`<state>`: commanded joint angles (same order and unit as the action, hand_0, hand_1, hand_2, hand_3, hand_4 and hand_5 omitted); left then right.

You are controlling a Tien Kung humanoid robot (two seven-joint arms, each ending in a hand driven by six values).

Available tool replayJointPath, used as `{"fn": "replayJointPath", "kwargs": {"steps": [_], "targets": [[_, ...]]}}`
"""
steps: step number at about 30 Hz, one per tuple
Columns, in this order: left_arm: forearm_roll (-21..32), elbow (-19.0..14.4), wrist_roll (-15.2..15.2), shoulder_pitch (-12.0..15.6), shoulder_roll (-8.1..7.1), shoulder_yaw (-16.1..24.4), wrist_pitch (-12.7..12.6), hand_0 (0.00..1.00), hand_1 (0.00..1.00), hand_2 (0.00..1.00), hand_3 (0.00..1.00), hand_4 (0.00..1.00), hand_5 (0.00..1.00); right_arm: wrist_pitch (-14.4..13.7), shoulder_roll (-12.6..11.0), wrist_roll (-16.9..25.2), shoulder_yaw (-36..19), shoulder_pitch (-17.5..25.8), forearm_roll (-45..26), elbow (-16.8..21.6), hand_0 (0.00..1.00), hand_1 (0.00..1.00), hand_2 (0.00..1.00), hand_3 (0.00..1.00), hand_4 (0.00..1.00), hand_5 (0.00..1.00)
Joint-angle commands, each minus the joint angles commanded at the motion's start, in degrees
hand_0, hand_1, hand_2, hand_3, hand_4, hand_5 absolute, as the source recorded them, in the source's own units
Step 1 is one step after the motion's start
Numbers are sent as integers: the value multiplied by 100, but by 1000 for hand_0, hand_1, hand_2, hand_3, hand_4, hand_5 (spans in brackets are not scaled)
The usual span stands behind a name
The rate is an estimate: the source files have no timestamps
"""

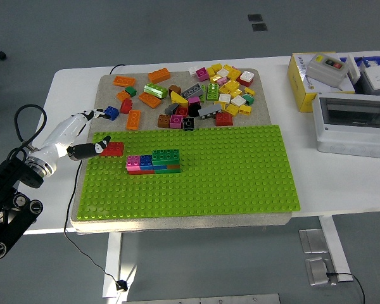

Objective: Pick up the brick,pile it on top of brick,press brick,pick up the brick,pile it on top of brick,press brick

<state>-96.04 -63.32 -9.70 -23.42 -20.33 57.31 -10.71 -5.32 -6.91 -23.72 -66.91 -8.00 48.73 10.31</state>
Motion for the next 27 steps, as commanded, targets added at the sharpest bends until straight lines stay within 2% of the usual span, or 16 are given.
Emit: {"fn": "replayJointPath", "kwargs": {"steps": [1,3,6,7,12,13,17,19,21,24,25,27], "targets": [[116,-22,-66,71,51,124,-40,998,992,955,871,626,134,-4,-1,11,0,2,-4,0,711,654,614,792,639,998],[344,-106,-213,210,128,369,-123,998,992,955,871,626,134,-14,-2,39,16,7,-29,0,711,654,614,792,639,998],[680,-204,-422,331,152,665,-187,998,992,955,871,626,134,-21,-6,61,28,8,-33,0,711,654,614,792,639,998],[787,-215,-493,352,152,695,-199,998,976,940,812,658,171,-23,-6,63,20,7,-17,0,711,653,612,793,636,998],[1501,-231,-1017,494,207,789,-362,998,976,940,812,658,171,-36,6,71,12,8,13,0,711,653,612,793,636,998],[1655,-240,-1114,515,214,792,-389,987,936,871,735,665,174,-36,9,70,9,9,17,0,711,653,612,794,635,998],[2274,-318,-1392,584,220,768,-440,987,936,871,735,665,174,-36,13,64,-20,6,64,0,711,653,612,794,635,998],[2452,-355,-1373,586,206,774,-431,984,909,840,700,667,182,-36,13,65,-19,5,65,0,704,652,613,795,627,998],[2325,-347,-1271,549,167,774,-393,984,909,840,700,667,182,-36,12,66,-9,5,52,0,704,652,613,795,627,998],[1854,-152,-916,278,-29,520,-246,984,909,840,700,667,182,-31,3,70,3,1,29,0,704,652,613,795,627,998],[1688,-88,-815,185,-83,419,-213,998,972,932,719,672,195,-30,0,72,5,-2,26,0,704,652,613,795,627,998],[1264,84,-568,-51,-211,147,-94,998,972,932,719,672,195,-24,-5,73,-7,-16,45,0,704,652,613,795,627,998]]}}
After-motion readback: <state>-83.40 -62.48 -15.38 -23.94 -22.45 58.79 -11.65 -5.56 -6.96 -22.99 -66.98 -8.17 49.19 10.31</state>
